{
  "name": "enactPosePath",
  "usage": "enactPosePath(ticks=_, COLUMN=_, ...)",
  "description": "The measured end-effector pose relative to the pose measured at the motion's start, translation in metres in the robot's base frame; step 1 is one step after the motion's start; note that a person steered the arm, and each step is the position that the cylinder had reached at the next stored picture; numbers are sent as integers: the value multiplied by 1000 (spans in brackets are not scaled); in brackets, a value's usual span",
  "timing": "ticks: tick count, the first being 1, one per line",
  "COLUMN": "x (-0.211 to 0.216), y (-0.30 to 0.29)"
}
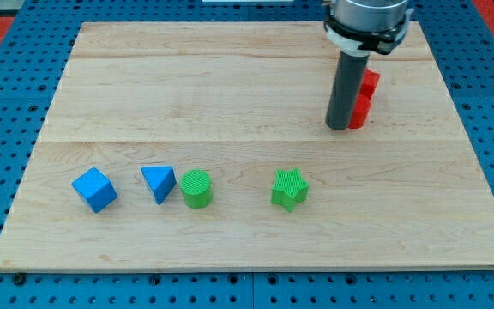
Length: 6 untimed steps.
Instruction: Place the green star diagonal to the green circle
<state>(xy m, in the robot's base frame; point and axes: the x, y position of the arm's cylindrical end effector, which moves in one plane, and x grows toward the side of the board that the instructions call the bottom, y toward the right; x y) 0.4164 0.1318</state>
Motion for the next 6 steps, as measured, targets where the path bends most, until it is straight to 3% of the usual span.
enactPosePath(ticks=1, x=-5, y=28)
enactPosePath(ticks=2, x=23, y=22)
enactPosePath(ticks=3, x=102, y=38)
enactPosePath(ticks=4, x=169, y=-10)
enactPosePath(ticks=6, x=170, y=-40)
